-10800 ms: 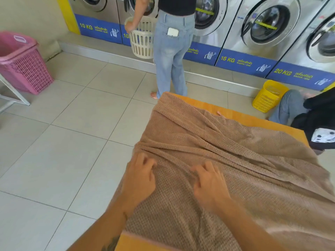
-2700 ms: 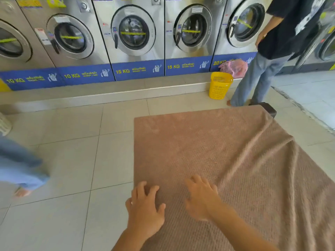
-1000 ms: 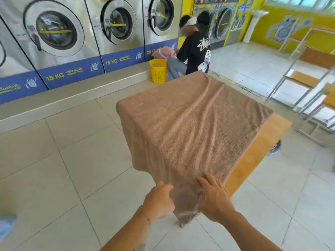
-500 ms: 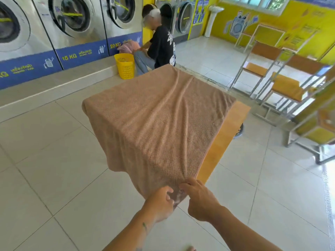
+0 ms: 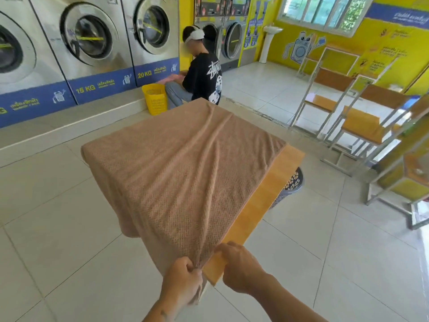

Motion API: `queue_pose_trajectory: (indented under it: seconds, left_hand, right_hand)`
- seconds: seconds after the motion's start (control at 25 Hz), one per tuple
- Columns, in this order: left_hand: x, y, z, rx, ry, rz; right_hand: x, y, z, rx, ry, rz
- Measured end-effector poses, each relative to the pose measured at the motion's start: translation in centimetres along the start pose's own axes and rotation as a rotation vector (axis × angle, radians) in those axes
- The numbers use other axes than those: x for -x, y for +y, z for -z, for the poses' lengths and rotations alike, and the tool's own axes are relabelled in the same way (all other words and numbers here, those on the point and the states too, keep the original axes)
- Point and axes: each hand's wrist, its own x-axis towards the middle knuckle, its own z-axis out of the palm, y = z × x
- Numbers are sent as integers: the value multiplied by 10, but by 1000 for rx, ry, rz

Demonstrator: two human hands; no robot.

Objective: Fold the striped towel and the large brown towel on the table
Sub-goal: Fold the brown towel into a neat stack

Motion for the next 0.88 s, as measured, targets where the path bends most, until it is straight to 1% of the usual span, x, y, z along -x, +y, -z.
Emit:
queue_pose_trajectory:
  seconds: [0.12,0.2,0.28,0.36,0.44,0.52,0.6,0.64,0.68,0.72,0.76,0.8,0.88]
  left_hand:
    - [7,5,12,36,99,-50]
    - [8,9,25,92,140,-103]
    - [11,14,37,137,129,-141]
    - [18,16,48,180,75,-181]
    - [23,12,55,197,29,-226]
    - [24,0,56,91,80,-260]
    - [18,-13,58,-68,151,-259]
    - [15,-18,58,-131,184,-252]
    - [12,-22,57,-174,208,-255]
    - [8,-26,55,-205,230,-270]
    - [5,-28,52,-230,243,-293]
    - [2,-31,49,-248,244,-314]
    - [-5,-32,41,-277,207,-363]
  right_hand:
    - [-9,-6,1,0,-50,147]
    - [-16,-16,-3,10,-20,216]
    - [-21,-30,-7,1,50,238]
    - [-28,-40,-5,-6,129,221]
    - [-35,-47,2,141,210,227]
    - [-41,-47,8,294,297,232]
    - [-38,-45,13,373,355,271]
    - [-33,-43,14,412,328,288]
    - [-26,-40,15,441,267,279]
    - [-19,-35,16,457,192,236]
    - [-12,-28,16,453,154,184]
    - [-7,-21,14,445,140,134]
    - [4,-5,9,413,142,91]
